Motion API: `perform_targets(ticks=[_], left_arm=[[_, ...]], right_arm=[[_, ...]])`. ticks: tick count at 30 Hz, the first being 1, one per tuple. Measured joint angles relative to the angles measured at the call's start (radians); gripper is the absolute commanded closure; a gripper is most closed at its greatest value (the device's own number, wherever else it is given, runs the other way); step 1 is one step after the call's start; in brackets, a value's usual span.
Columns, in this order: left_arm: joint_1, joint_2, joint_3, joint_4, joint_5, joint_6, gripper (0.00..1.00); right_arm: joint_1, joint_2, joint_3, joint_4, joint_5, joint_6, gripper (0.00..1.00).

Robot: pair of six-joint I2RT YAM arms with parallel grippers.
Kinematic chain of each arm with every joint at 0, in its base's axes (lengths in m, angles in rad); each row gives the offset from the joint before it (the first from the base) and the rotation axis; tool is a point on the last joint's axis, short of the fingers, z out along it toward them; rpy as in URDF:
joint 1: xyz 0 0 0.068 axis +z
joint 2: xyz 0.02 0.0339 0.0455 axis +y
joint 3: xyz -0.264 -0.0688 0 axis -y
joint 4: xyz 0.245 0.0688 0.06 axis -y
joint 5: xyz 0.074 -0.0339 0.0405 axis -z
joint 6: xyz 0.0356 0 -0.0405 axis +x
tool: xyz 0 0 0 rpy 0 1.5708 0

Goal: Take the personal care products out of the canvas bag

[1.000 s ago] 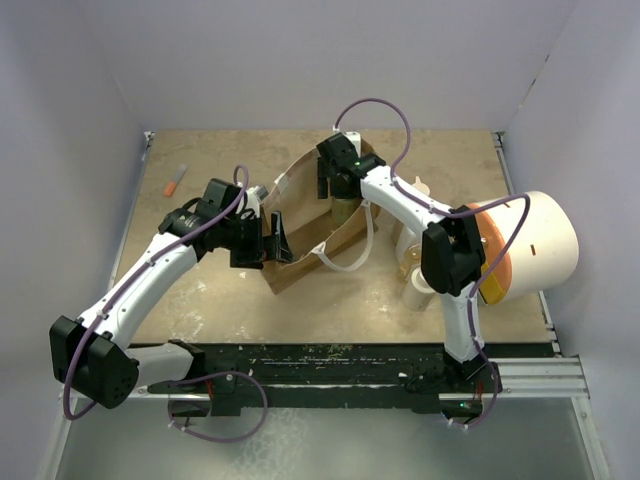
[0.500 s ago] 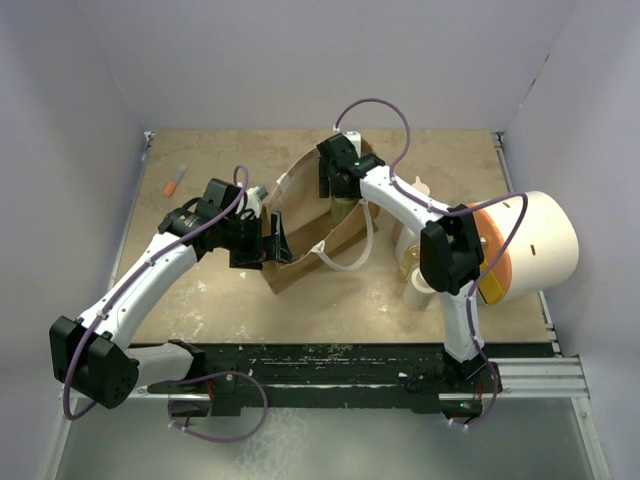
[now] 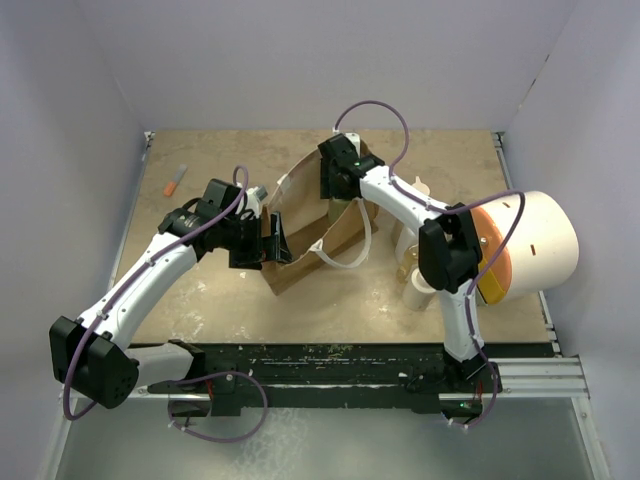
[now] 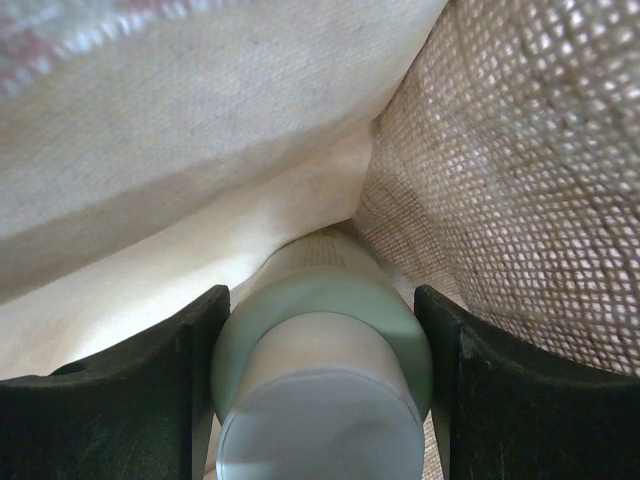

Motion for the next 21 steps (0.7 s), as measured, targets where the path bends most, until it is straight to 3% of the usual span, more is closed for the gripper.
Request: perform_targets(ticks=[3,11,21], left_arm=[[0.0,-0.001,-0.001,0.0,0.0,0.0,0.01],[0.0,-0.005,-0.016,-0.008,-0.001,0.0,0.01],[0.0,-0.005,-0.016,-0.019,-0.008,0.0,0.01]], right_arm=[[-0.005,-0.01,0.001,-0.006,-0.05,-0.005,1.0],[-0.01,-0.079,0.005,-0.029,-0.237,0.018,1.0],[-0.014,-0.231,-0.027,0.026,-0.435,0.172,1.0]])
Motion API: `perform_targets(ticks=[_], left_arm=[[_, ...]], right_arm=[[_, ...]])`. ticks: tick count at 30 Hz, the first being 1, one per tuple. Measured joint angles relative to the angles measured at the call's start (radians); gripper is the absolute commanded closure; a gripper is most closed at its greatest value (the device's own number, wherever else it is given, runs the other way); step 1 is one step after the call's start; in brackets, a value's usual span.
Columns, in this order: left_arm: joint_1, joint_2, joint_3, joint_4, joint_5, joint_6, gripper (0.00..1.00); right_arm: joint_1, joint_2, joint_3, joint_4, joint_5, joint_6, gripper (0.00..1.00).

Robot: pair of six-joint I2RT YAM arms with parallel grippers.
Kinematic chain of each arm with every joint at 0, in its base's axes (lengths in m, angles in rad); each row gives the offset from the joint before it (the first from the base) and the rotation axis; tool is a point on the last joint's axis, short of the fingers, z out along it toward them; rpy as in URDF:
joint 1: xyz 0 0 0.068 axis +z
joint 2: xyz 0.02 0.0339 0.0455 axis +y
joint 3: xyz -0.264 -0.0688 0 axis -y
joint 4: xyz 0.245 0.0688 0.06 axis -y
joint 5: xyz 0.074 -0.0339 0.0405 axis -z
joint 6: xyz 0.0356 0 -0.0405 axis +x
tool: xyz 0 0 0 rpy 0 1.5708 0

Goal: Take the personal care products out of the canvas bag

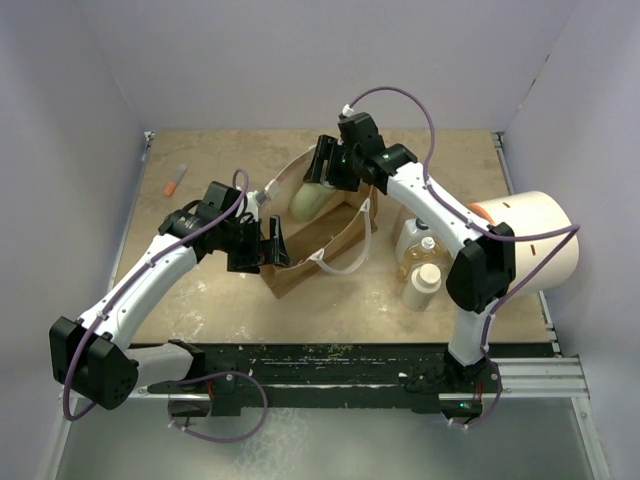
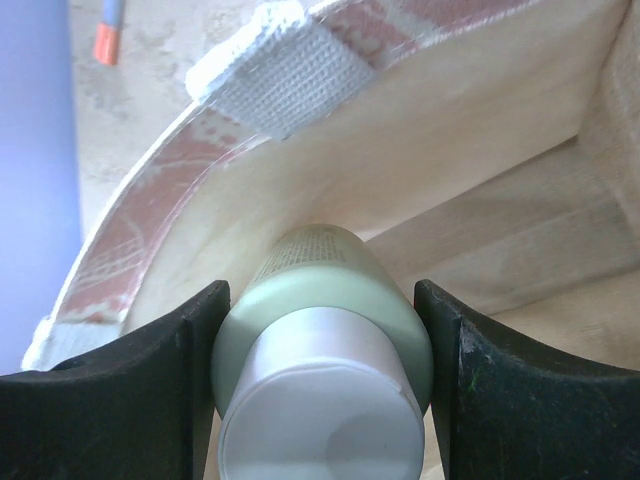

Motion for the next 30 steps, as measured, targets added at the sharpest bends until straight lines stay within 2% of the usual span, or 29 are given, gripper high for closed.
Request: perform_targets(ticks=[11,21,30], left_arm=[[0.0,-0.006,0.0,-0.012,-0.024,0.003,0.01],[0.0,-0.014,0.0,-0.016,-0.058,0.017,0.01],[0.0,-0.02,0.001,-0.022,-0.114,0.017,0.01]], right_arm=[[-0.019,-0.074,-0.085,0.019,-0.083,0.19,1.0],[-0.058,-0.362,-0.177,0.013,-0.086,0.377,1.0],[-0.07,-0.644,-0.337,-0.031,-0.068,0.355,1.0]])
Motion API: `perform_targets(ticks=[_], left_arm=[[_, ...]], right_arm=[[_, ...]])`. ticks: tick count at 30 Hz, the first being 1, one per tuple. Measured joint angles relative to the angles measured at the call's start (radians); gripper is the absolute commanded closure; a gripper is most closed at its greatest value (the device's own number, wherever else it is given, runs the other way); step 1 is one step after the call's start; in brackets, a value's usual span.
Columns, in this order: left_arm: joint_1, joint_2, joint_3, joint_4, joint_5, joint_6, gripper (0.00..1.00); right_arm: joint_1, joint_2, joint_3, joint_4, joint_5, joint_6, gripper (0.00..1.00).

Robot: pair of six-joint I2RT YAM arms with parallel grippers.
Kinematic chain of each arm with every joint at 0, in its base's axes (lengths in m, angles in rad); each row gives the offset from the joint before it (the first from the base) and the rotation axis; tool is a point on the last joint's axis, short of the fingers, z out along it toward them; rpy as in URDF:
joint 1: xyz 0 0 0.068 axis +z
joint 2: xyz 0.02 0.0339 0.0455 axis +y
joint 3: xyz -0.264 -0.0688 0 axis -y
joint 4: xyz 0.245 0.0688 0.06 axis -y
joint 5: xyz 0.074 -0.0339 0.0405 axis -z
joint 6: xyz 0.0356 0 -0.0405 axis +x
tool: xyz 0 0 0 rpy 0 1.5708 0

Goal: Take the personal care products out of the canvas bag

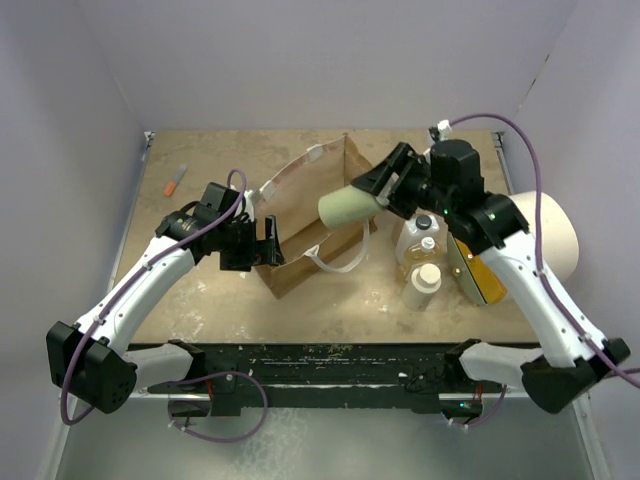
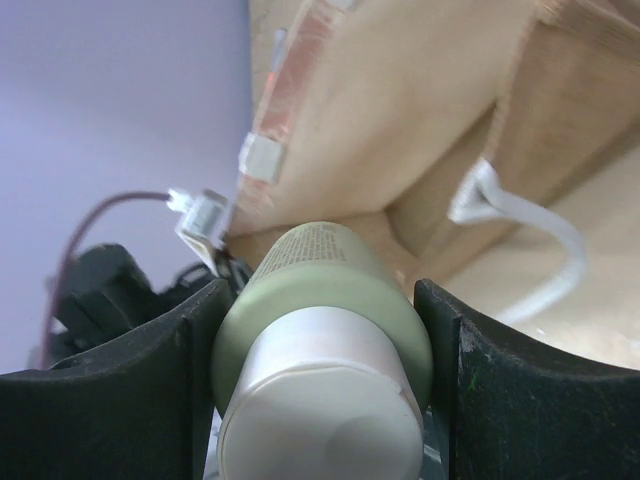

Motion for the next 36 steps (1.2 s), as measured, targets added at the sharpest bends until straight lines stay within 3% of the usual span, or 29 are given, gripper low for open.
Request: perform_targets(ticks=[12,17,25,36], left_arm=[[0.0,0.006,0.005,-0.003,-0.027,0.0,0.01],[0.0,0.019,0.019,-0.003,-0.027,0.0,0.01],[0.0,0.024,0.023,-0.003,-0.026,0.0,0.01],[0.0,0.028,0.023,-0.001,-0.026,-0.001,0.01]], right_arm=[[-0.001,-0.407,-0.373,-0.19,0.013,-0.374,1.0],[-0.001,-0.442,-0.471,-0.261,0.013,-0.473,1.0],[-0.001,-0.48,-0.547,-0.347,0.101,-0.427,1.0],[-0.002,-0.591,-0.662,-0.498,0.348,-0.198,1.0]])
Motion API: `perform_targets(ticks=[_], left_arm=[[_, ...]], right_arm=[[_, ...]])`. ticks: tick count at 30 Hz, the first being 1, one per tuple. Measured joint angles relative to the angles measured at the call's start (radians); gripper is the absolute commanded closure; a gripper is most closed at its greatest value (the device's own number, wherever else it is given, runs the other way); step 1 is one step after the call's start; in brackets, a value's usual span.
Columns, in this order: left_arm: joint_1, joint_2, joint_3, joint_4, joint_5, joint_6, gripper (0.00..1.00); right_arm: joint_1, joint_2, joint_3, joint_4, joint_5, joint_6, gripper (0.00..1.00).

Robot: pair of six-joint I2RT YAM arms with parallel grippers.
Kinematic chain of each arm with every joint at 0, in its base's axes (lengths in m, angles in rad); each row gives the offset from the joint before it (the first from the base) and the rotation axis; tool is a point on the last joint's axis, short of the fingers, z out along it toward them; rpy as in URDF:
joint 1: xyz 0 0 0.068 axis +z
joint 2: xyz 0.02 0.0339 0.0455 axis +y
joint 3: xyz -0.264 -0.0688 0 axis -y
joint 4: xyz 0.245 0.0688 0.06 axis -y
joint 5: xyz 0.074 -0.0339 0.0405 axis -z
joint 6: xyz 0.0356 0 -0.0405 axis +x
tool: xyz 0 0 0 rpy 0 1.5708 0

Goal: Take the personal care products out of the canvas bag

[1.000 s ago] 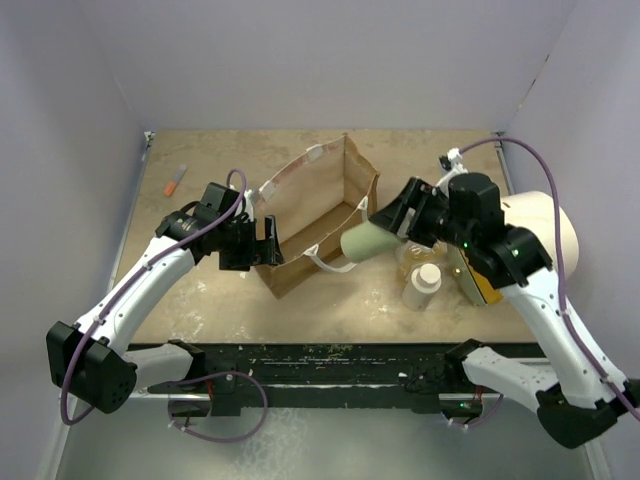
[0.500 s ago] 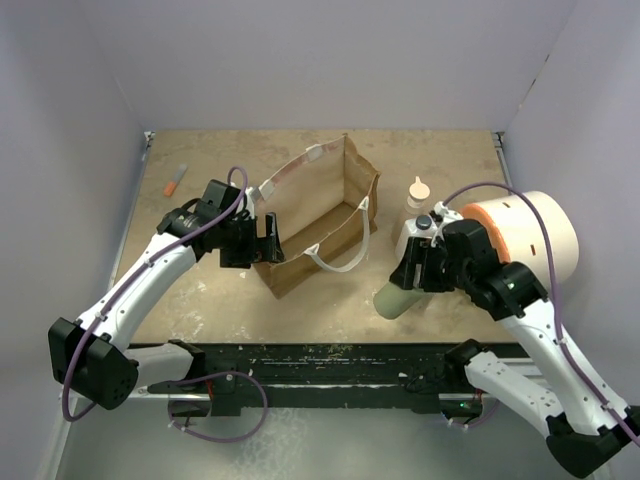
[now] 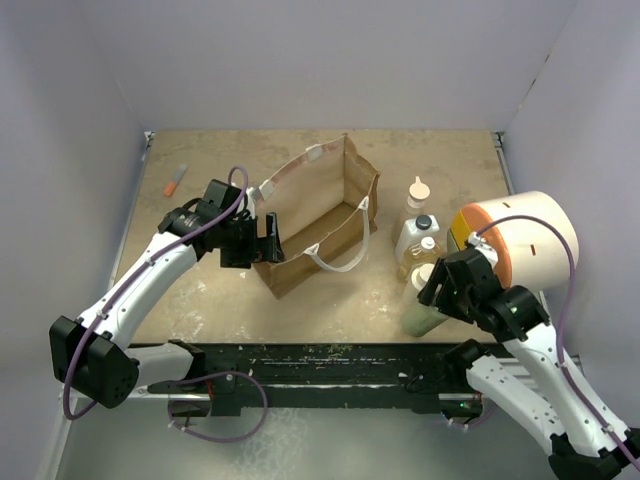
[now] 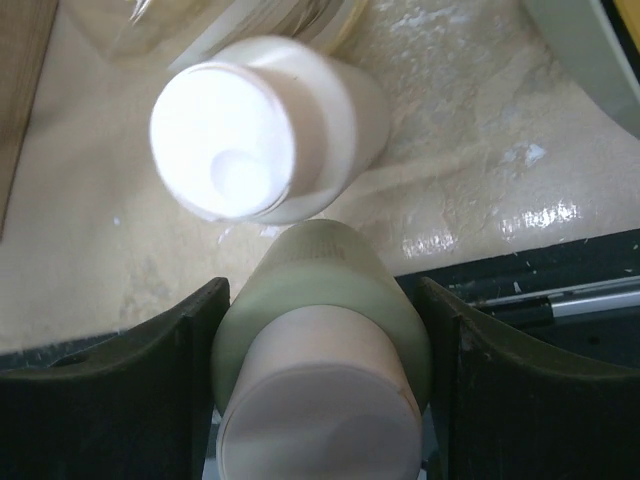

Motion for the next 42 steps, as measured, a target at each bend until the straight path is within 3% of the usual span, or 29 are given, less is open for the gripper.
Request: perform_targets(ticks=[16,21,24,34,42], left_arm=[[0.0,-0.006,0.0,0.009,-0.002,0.0,0.01],[0.0,-0.017,0.0,0.013,-0.009,0.0,0.01],[0.0,-0.028,0.0,0.013,-0.015,0.0,0.01],[0.0,-0.037,0.0,0.013,-0.022,0.0,0.01],[0.0,-0.022,0.0,0.014,-0.022,0.001,0.01]], right_arm=[[0.001,0.063,-0.119,0.068,0.118,0.208,0.99],[0.001,0.049,-0.123,0.064,0.143,0.253,0.89],[0.001,0.048,-0.123,0.064,0.148,0.264,0.73],[0.001,0.064,-0.123,0.075,0.137,0.242,0.38],[0.001,0.098,-0.123,0.084,0.122,0.213,0.2]])
